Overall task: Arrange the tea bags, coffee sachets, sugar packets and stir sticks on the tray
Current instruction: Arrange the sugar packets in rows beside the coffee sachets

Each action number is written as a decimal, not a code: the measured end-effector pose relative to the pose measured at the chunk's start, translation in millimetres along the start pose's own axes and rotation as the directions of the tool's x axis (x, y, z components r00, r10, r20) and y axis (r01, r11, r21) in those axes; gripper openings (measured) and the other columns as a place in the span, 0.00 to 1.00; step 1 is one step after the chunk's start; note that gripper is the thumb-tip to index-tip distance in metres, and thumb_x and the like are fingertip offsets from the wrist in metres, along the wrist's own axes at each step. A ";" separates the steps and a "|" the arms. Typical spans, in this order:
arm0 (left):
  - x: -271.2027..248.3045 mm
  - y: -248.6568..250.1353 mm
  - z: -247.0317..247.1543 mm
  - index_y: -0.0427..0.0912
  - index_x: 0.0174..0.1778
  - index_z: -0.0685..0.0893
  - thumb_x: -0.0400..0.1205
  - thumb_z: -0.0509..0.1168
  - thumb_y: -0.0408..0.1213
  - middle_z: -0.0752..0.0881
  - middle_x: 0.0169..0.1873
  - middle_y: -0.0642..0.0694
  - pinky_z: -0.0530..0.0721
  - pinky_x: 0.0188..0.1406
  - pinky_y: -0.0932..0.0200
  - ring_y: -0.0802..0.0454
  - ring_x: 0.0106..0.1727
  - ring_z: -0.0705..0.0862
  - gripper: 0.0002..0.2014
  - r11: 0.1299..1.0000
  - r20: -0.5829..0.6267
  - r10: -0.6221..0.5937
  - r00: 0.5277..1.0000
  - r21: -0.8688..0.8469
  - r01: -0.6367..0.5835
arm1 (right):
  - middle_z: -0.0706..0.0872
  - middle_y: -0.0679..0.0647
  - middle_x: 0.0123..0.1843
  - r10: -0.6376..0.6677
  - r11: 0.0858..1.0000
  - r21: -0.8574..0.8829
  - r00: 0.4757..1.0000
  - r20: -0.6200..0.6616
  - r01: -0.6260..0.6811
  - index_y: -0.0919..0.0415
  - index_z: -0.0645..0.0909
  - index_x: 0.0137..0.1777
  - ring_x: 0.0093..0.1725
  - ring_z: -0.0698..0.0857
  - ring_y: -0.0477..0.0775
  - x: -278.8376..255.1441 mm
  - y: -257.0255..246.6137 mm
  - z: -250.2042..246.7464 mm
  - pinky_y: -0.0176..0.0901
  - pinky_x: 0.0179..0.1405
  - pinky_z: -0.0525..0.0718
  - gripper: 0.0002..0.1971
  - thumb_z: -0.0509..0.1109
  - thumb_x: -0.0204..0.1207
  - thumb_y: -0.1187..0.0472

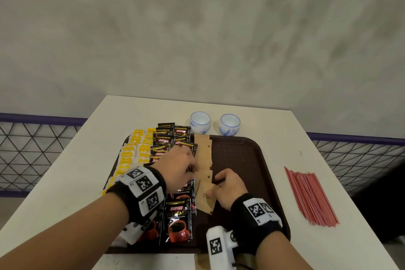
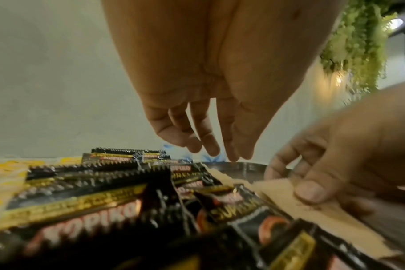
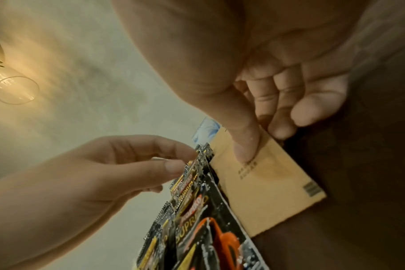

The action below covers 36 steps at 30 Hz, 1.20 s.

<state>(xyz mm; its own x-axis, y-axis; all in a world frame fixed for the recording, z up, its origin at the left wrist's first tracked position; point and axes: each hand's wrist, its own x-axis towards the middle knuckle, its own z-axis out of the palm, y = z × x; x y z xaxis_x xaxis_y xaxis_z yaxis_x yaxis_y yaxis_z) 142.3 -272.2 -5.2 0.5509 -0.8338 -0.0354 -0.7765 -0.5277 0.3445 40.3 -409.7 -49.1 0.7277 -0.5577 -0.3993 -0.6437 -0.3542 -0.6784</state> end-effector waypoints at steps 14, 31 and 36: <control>34.2 27.6 25.2 0.43 0.57 0.83 0.79 0.64 0.45 0.73 0.62 0.45 0.67 0.66 0.44 0.43 0.66 0.68 0.14 0.866 0.068 -0.229 0.971 0.469 0.172 | 0.85 0.55 0.55 -0.029 0.999 -0.035 0.999 -0.042 0.028 0.52 0.67 0.70 0.51 0.84 0.51 -15.6 -0.2 -6.5 0.39 0.48 0.83 0.34 0.78 0.66 0.68; 32.9 27.6 26.5 0.52 0.49 0.87 0.75 0.68 0.44 0.71 0.59 0.50 0.65 0.62 0.45 0.45 0.64 0.66 0.08 0.923 0.051 -0.166 0.985 0.360 0.137 | 0.85 0.56 0.58 -0.015 0.996 -0.083 1.000 -0.016 0.014 0.56 0.63 0.74 0.59 0.84 0.56 -11.6 -4.0 0.9 0.48 0.60 0.84 0.39 0.78 0.65 0.63; 38.4 28.5 27.1 0.51 0.50 0.87 0.74 0.71 0.46 0.71 0.61 0.50 0.64 0.63 0.45 0.45 0.65 0.66 0.10 0.919 0.109 -0.175 0.979 0.374 0.123 | 0.85 0.58 0.60 -0.007 0.998 -0.066 1.000 -0.013 0.006 0.55 0.62 0.75 0.60 0.84 0.57 -8.8 -1.8 1.2 0.51 0.61 0.85 0.41 0.80 0.64 0.65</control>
<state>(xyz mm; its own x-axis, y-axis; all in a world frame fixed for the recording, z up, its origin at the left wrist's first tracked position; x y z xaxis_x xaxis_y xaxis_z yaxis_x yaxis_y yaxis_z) 133.0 -323.6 -22.2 0.6419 -0.7411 -0.1970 -0.7604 -0.6483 -0.0390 35.3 -403.3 -45.1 0.7289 -0.5651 -0.3865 -0.6535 -0.4059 -0.6389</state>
